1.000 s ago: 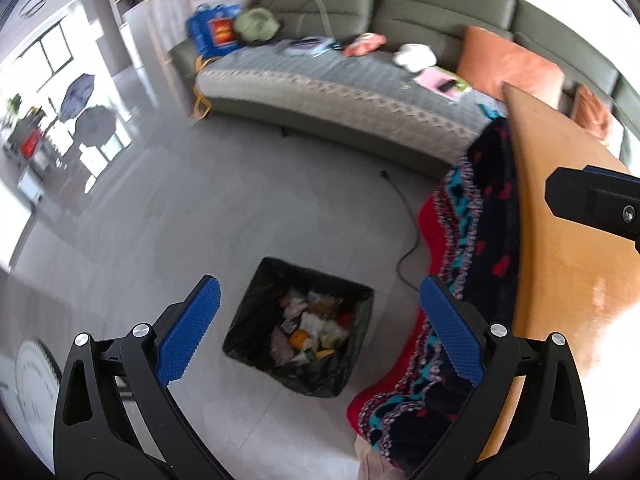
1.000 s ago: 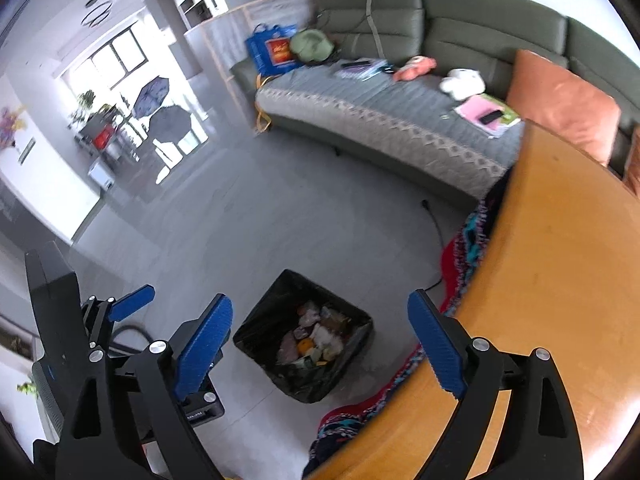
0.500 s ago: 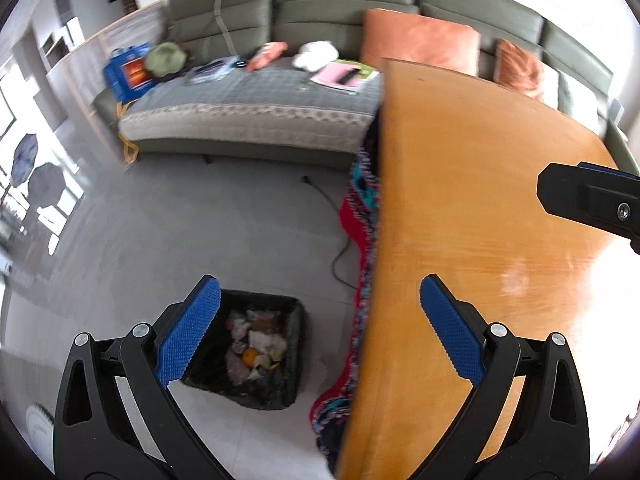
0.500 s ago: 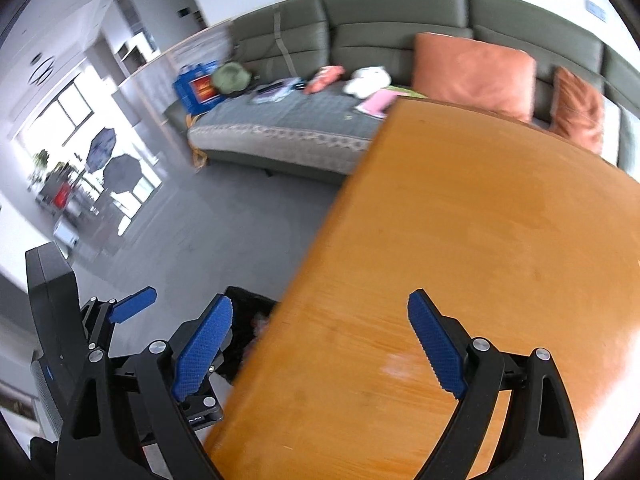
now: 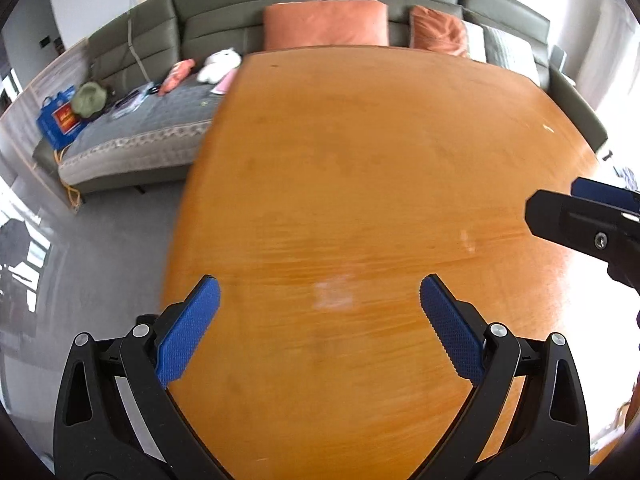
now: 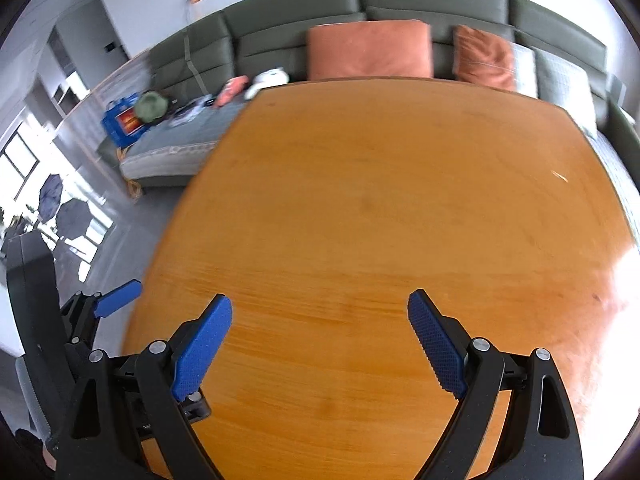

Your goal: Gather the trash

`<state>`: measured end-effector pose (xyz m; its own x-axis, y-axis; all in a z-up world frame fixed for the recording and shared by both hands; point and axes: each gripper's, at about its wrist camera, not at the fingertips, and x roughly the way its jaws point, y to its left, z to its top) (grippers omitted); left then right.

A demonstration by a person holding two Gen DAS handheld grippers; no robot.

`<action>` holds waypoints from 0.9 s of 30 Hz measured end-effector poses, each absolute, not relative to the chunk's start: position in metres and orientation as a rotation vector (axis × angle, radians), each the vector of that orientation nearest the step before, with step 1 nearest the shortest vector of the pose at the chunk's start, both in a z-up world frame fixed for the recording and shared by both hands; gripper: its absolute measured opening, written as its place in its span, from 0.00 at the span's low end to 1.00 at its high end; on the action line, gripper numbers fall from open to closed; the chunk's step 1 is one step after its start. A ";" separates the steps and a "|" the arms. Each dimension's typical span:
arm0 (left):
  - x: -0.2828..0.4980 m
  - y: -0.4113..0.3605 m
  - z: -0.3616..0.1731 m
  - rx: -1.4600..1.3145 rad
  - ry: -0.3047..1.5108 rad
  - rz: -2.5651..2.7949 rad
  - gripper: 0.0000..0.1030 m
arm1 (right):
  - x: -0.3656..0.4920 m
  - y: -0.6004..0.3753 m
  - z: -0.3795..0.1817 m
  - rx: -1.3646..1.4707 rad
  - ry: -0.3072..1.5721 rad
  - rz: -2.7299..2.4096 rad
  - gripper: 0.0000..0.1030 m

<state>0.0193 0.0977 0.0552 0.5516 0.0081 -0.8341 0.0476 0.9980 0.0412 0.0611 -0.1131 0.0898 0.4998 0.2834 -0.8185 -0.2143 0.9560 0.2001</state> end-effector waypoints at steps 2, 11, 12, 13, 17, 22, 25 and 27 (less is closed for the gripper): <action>0.022 0.080 0.048 0.069 0.983 -0.036 0.94 | 0.058 -0.134 0.082 0.088 0.989 0.275 0.87; 0.026 0.037 0.021 0.084 0.940 -0.014 0.94 | 0.047 -0.197 0.037 0.111 0.958 0.194 0.87; 0.025 0.033 0.019 0.087 0.936 -0.012 0.94 | 0.046 -0.200 0.034 0.114 0.958 0.190 0.87; 0.024 0.029 0.018 0.089 0.933 -0.011 0.94 | 0.045 -0.201 0.031 0.114 0.958 0.186 0.87; 0.025 0.018 0.011 0.107 0.919 0.003 0.94 | 0.045 -0.209 0.014 0.099 0.975 0.163 0.87; 0.026 0.016 0.005 0.117 0.903 0.026 0.94 | 0.044 -0.206 0.007 0.051 0.960 0.137 0.87; 0.027 0.016 0.000 0.119 0.905 0.031 0.94 | 0.044 -0.204 0.006 0.026 0.953 0.131 0.87; 0.029 0.018 -0.001 0.100 0.912 0.023 0.94 | 0.042 -0.202 0.005 0.004 0.946 0.121 0.89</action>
<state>0.0286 0.0179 -0.0012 0.6125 0.0625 -0.7880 0.0228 0.9950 0.0967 0.0420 -0.2018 0.0046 0.5786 0.1053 -0.8088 -0.1020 0.9932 0.0564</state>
